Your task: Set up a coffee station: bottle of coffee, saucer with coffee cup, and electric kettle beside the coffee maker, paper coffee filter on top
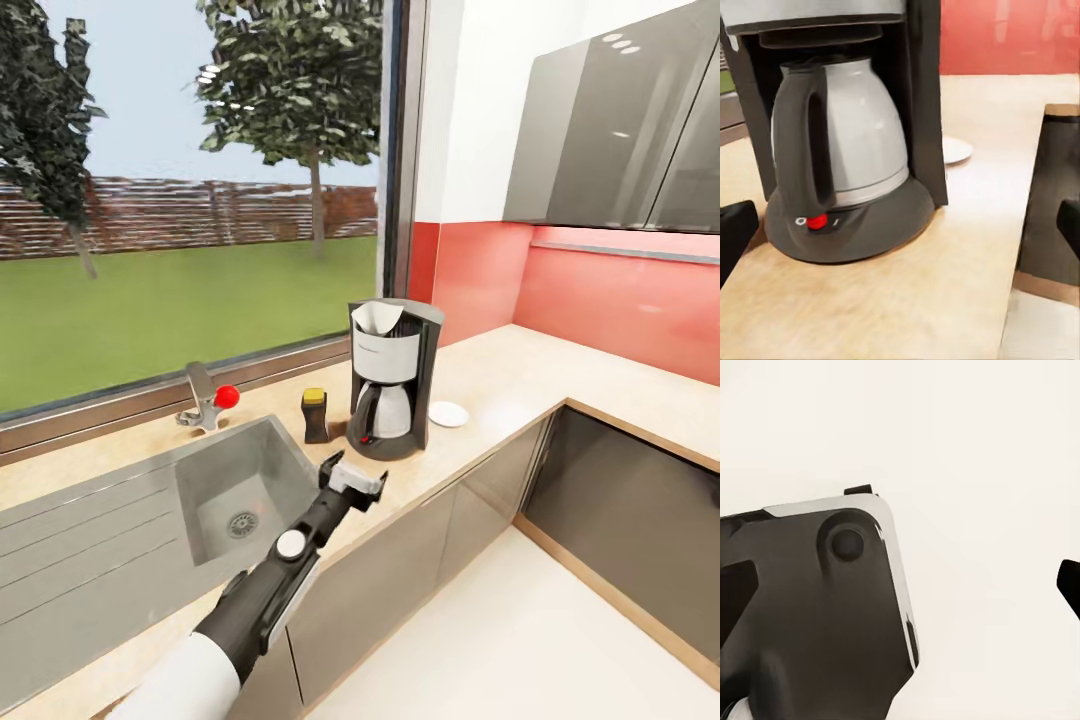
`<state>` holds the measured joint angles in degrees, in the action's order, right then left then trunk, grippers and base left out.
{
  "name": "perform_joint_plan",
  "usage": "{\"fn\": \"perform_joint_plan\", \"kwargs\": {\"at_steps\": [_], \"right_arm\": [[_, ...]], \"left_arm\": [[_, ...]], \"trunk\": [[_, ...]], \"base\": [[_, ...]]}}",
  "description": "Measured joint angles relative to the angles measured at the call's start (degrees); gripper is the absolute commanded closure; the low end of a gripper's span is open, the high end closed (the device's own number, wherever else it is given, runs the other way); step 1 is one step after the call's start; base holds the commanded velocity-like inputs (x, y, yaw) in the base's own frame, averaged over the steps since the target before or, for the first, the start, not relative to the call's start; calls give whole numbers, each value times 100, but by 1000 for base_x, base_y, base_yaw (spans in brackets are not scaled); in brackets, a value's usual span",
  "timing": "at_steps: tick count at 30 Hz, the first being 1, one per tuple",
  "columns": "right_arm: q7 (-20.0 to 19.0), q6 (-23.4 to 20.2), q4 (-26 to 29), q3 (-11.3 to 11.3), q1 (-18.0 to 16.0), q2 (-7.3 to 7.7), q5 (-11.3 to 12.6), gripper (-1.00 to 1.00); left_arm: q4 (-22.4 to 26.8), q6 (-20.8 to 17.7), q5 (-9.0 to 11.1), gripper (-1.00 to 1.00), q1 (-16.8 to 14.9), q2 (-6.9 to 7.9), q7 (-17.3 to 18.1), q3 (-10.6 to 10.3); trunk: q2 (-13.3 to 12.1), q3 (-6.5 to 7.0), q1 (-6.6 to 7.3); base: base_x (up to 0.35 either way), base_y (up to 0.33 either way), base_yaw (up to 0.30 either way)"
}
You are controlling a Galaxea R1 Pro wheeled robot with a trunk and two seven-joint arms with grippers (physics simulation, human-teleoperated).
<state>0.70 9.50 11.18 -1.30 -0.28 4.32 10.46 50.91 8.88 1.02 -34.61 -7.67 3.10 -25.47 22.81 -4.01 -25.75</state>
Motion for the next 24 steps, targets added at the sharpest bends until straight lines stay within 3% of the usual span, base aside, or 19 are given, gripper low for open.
{"fn": "perform_joint_plan", "kwargs": {"at_steps": [8, 13, 24], "right_arm": [[1, 1, 7, 0, -2, 0, 1, -100], [-5, 0, 8, 0, -4, -6, 1, -100], [0, 4, 8, -8, -3, -9, 3, -100]], "left_arm": [[1369, -959, -10, -100, 546, 335, 1850, 1], [1665, -1258, 1, -100, 920, 390, 2619, 17], [1707, -1316, -28, -100, 1597, 393, 2809, 7]], "trunk": [[0, 0, 0], [-1, 0, 0], [-1, 0, 0]], "base": [[0, 0, 0], [0, 0, 0], [0, 0, 0]]}}
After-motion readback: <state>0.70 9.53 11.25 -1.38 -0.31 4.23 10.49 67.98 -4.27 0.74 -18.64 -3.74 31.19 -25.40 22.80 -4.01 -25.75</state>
